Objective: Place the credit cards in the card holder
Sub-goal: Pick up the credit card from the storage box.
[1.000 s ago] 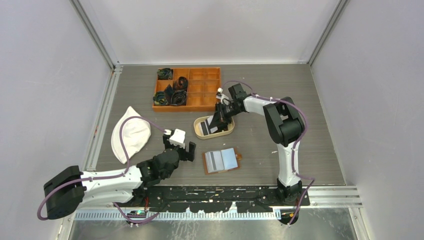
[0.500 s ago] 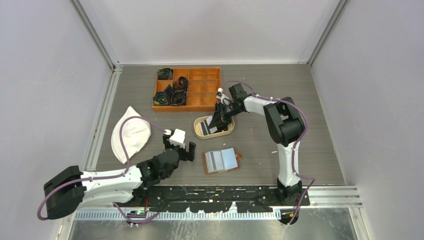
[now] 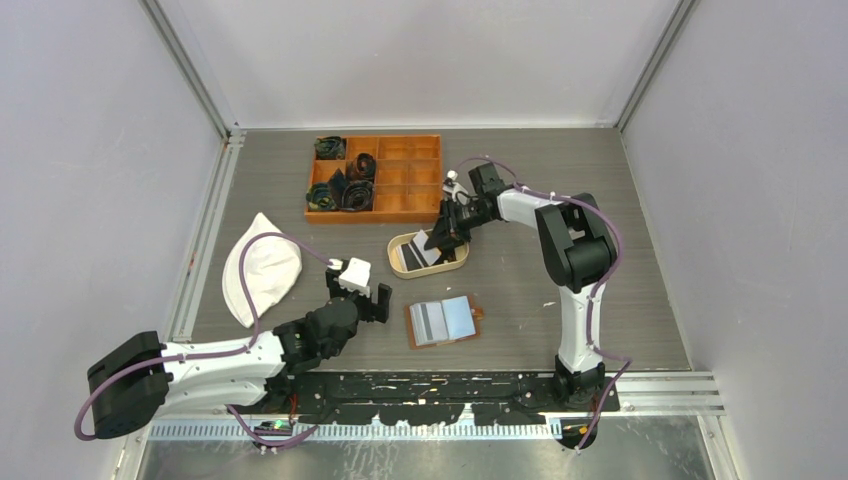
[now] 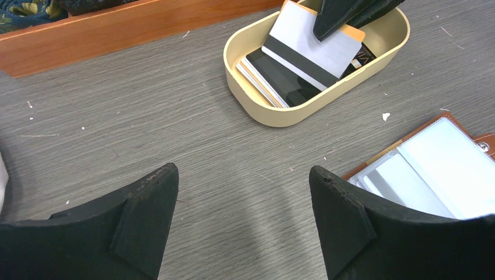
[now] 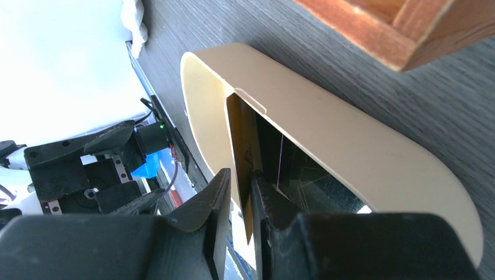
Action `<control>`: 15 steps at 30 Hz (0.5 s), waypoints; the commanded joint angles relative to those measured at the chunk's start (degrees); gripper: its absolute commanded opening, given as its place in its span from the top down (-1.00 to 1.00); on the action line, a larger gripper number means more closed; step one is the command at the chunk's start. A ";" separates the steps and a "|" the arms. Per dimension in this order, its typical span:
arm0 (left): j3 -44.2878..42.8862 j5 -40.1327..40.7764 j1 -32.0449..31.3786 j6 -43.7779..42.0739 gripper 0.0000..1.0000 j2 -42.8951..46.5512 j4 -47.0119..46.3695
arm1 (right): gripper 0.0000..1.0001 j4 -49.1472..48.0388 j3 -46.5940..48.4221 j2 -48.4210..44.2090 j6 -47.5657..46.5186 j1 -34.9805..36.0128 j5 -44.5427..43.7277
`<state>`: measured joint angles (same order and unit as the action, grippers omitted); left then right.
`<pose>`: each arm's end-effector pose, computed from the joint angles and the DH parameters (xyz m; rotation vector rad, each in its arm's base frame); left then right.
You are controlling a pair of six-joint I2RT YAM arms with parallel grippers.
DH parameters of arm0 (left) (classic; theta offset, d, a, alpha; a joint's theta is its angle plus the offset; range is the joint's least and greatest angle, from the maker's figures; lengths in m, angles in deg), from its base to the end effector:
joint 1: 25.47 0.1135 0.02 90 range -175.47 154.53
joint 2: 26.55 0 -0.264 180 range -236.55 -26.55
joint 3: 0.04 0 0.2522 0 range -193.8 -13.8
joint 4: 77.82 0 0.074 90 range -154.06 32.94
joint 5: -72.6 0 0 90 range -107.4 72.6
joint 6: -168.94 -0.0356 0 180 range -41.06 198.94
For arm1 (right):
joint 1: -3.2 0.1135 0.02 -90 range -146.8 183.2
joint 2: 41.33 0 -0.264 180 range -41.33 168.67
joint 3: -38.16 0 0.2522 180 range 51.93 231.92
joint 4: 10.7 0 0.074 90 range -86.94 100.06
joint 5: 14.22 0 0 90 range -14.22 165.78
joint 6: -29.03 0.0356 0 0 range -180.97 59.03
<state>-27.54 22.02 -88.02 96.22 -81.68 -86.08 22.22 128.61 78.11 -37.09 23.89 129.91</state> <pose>0.1068 -0.1566 0.1795 0.2689 1.8221 -0.3210 0.3781 0.1736 0.1375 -0.2657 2.6675 1.5094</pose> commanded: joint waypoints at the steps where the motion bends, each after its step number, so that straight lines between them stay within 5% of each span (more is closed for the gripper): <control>1: -0.98 1.63 0.15 -0.75 -0.64 0.41 -2.79 | 0.51 1.36 0.90 -2.67 -1.33 0.99 -0.96; 15: -1.38 1.62 0.17 -0.75 -0.64 -0.16 -2.54 | 0.51 3.92 2.33 -2.59 -2.87 1.32 -0.80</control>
<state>-27.54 22.02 -88.02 96.22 -81.84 -86.08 25.50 128.65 78.11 -38.84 25.73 128.20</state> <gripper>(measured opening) 0.821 0.242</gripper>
